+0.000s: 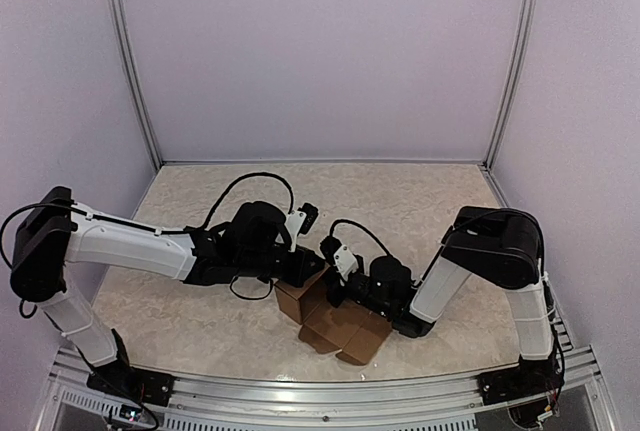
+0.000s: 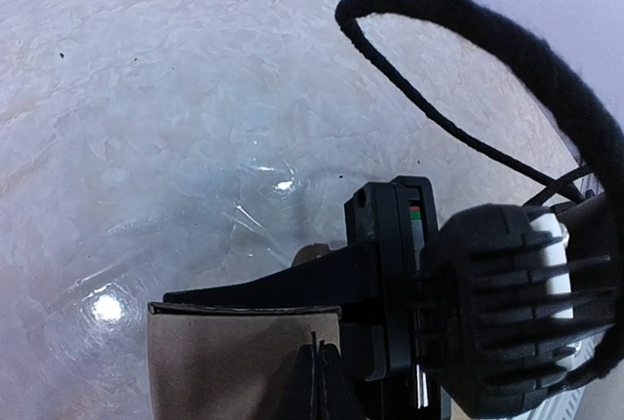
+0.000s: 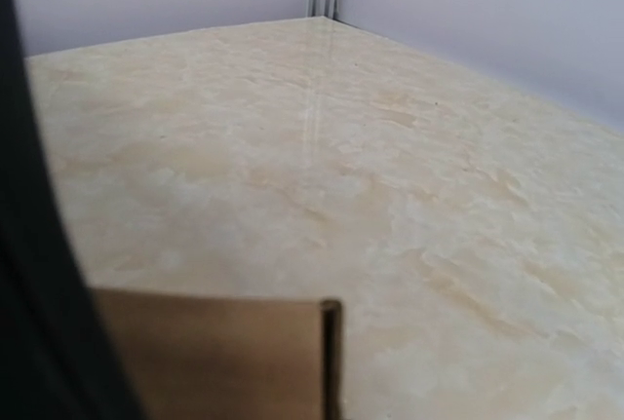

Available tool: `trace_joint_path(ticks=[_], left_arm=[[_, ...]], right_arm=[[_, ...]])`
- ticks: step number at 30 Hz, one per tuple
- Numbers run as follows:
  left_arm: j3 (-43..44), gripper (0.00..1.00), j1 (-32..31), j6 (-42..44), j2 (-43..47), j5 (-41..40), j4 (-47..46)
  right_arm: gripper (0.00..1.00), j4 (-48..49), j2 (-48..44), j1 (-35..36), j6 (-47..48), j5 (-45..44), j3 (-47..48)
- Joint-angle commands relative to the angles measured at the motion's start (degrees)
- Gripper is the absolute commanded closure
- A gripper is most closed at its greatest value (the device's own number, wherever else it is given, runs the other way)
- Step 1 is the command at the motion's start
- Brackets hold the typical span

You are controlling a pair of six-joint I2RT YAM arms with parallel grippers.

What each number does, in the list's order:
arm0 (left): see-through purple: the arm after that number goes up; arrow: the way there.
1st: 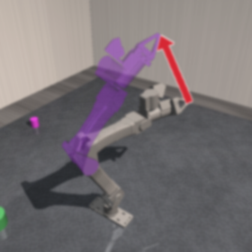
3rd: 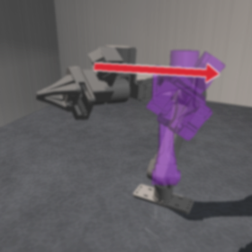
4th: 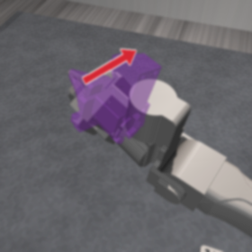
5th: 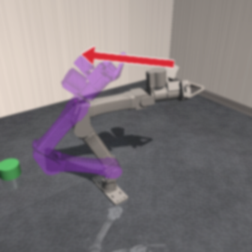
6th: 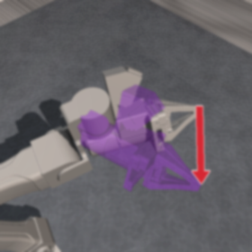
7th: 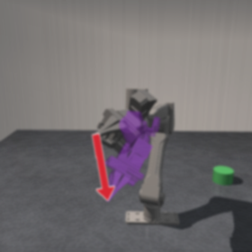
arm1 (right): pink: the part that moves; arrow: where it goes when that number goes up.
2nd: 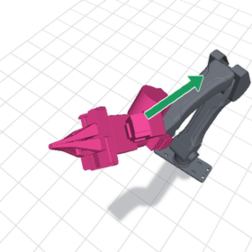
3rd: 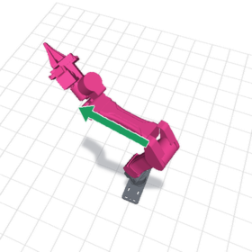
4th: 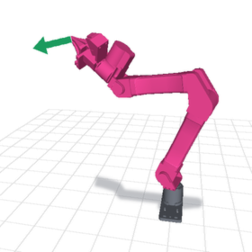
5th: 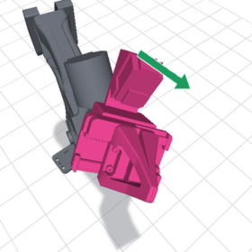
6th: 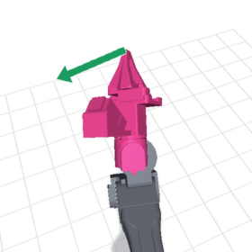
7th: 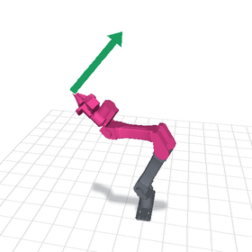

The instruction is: Fold the paper box

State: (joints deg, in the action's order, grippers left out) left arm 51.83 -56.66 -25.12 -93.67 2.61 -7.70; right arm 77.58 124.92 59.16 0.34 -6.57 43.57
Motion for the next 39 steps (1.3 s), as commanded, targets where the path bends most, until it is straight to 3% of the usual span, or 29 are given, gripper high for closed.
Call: trace_joint_path(ticks=[1, 10, 19, 26, 30, 39], left_arm=[[0.37, 1.00, -0.18, -0.10, -0.73, 0.02, 1.46], [0.22, 1.00, 0.04, -0.10, -0.81, -0.74, 1.56], [-0.57, 1.00, 0.75, -0.67, -0.43, -1.76, 1.53], [-0.75, 1.00, 1.20, -0.73, -0.03, -2.26, 1.63], [-0.90, 1.00, 1.53, -0.55, 0.15, -2.44, 1.99], [-2.72, 1.00, 2.93, -0.11, 1.66, -1.80, 1.13]], right_arm=[[1.00, 6.69, 0.66, 0.75, 1.04, 0.43, 0.44], [1.00, 6.10, 0.30, 0.97, 1.34, 0.41, 0.11], [0.63, 5.13, -3.41, 0.96, 0.88, 0.52, -4.04], [0.54, 1.47, -10.92, 0.97, -0.20, 0.91, -9.53], [0.52, -5.37, -18.45, 0.96, -3.91, 0.41, -13.51], [0.48, -37.79, -39.13, -0.25, -10.90, -0.75, -15.29]])
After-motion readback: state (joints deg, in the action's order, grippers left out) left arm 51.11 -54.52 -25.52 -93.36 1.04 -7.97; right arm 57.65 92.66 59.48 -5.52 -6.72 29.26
